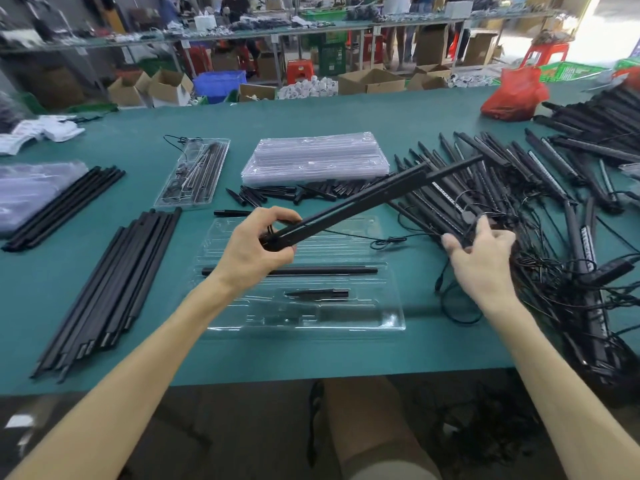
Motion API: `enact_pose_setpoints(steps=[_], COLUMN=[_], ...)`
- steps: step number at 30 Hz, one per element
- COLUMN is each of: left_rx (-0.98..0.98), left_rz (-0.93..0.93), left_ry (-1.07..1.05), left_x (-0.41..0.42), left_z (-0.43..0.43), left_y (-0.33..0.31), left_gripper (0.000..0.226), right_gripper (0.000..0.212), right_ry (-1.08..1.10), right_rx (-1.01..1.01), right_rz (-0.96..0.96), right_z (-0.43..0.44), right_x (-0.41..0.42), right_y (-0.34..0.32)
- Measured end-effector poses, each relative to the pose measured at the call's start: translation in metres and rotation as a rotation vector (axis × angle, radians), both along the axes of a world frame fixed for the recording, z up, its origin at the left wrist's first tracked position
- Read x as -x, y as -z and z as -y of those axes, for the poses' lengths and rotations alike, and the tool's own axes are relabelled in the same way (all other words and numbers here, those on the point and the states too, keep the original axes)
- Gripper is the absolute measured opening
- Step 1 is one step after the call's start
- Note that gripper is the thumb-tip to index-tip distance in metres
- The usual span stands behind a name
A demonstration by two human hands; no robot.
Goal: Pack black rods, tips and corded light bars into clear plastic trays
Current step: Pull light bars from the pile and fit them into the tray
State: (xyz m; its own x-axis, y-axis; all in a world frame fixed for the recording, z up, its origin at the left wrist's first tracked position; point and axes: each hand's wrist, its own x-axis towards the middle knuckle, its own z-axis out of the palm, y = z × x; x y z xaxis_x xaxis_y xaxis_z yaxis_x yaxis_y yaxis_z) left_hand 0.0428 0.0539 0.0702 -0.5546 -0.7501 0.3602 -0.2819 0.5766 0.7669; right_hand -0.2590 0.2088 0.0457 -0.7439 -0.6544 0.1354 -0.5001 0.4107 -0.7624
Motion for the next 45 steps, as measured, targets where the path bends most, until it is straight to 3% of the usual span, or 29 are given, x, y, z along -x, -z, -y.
enact_pose_setpoints(steps=[2, 4, 6, 9, 13, 16, 18, 21, 23, 24, 26, 28, 29, 30, 32, 37, 45], left_rx=[-0.007, -0.011, -0.030, -0.079, -0.171, -0.198, -0.200, -0.205, -0.186, -0.167, -0.131, -0.119, -0.128, -0.136, -0.131, -0.186, -0.295], left_rz=[-0.029, -0.056, -0.082, -0.133, -0.220, -0.239, -0.229, -0.200, -0.127, -0.075, 0.028, 0.085, 0.095, 0.103, 0.132, 0.247, 0.285], left_ry=[0.016, 0.021, 0.023, 0.020, 0.062, 0.138, 0.170, 0.192, 0.201, 0.209, 0.232, 0.243, 0.242, 0.239, 0.241, 0.281, 0.317], left_x=[0.000, -0.001, -0.001, -0.003, 0.000, -0.001, -0.006, -0.018, -0.028, -0.034, -0.045, -0.055, -0.059, -0.062, -0.065, -0.061, -0.063], left_z=[0.000, 0.000, -0.001, -0.003, -0.010, -0.016, -0.019, -0.020, -0.018, -0.016, -0.012, -0.008, -0.006, -0.005, -0.002, 0.002, 0.005], left_y=[0.000, 0.000, 0.000, 0.002, 0.001, -0.004, -0.008, -0.013, -0.016, -0.016, -0.016, -0.015, -0.015, -0.015, -0.014, -0.017, -0.026], left_gripper=[0.045, 0.042, 0.041, 0.041, 0.046, 0.049, 0.048, 0.050, 0.054, 0.054, 0.056, 0.061, 0.063, 0.064, 0.059, 0.046, 0.048], right_gripper=[0.069, 0.062, 0.056, 0.047, 0.062, 0.070, 0.060, 0.020, 0.026, 0.026, 0.025, 0.039, 0.032, 0.014, 0.028, 0.035, 0.028], right_ry=[0.023, 0.062, 0.046, -0.163, -0.474, -0.528, -0.523, -0.582, -0.608, -0.608, -0.594, -0.462, -0.452, -0.434, -0.483, -0.550, -0.749], right_rx=[-0.170, -0.206, -0.099, -0.035, -0.060, -0.004, 0.000, -0.144, -0.182, -0.179, -0.232, -0.125, -0.062, 0.043, 0.217, 0.262, 0.160], right_rz=[-0.303, -0.512, -0.590, -0.662, -0.554, -0.468, -0.450, -0.393, -0.311, -0.357, -0.157, 0.012, -0.028, 0.074, -0.023, 0.021, 0.132], right_z=[-0.002, -0.002, 0.000, 0.010, 0.035, 0.053, 0.068, 0.078, 0.076, 0.075, 0.070, 0.063, 0.059, 0.057, 0.050, 0.039, 0.021], right_x=[-0.013, -0.025, -0.036, -0.054, -0.081, -0.104, -0.110, -0.111, -0.107, -0.104, -0.091, -0.079, -0.067, -0.059, -0.044, -0.032, -0.018], right_y=[-0.005, -0.014, -0.022, -0.024, -0.008, -0.003, 0.002, 0.001, 0.000, 0.001, -0.003, -0.007, -0.007, -0.008, -0.009, -0.020, -0.049])
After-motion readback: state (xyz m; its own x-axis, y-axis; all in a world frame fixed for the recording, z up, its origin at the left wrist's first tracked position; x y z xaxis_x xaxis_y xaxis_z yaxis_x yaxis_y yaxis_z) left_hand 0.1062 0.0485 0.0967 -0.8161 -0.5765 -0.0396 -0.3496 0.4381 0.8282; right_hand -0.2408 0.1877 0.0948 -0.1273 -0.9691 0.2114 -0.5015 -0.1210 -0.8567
